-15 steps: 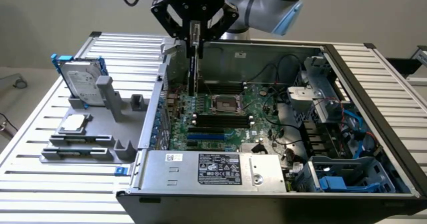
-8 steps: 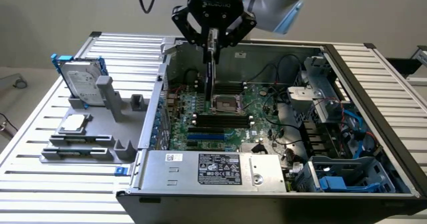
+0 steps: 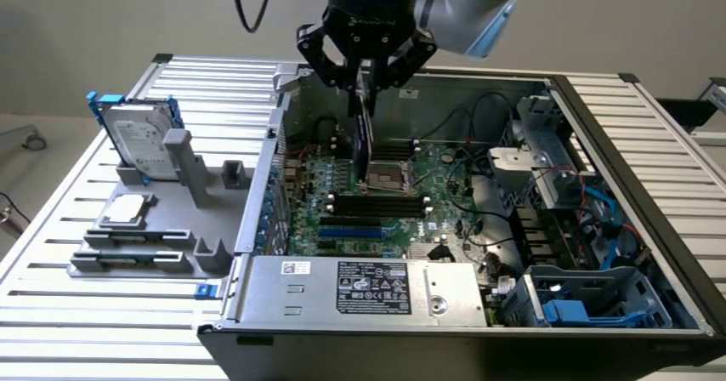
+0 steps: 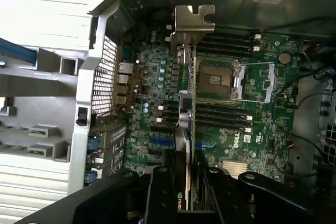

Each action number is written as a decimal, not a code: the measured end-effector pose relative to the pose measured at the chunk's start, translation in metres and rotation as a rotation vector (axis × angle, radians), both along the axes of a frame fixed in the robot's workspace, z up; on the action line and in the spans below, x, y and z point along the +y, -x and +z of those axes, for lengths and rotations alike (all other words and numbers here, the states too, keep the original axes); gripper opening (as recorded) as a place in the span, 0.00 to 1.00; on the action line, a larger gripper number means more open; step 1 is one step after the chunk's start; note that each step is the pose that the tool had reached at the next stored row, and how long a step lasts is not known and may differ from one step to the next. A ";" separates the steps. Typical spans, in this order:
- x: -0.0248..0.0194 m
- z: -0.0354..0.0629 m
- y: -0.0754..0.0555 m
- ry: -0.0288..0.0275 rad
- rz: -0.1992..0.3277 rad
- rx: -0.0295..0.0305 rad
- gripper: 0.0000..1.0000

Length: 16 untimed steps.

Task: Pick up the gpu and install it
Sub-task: 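Pick up the gpu and move the gpu toward the slot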

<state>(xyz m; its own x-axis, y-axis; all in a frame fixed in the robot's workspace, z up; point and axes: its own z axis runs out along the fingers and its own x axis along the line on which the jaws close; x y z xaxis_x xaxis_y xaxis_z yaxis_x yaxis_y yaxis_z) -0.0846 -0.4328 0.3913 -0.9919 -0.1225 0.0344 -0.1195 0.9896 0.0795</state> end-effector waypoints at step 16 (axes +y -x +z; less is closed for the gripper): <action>0.0000 -0.0048 -0.017 -0.1086 0.034 -0.0066 0.26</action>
<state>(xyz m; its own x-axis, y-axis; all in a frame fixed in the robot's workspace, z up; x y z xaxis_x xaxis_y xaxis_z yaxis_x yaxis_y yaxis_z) -0.0673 -0.4328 0.3864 -0.9872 -0.1592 0.0125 -0.1542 0.9705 0.1851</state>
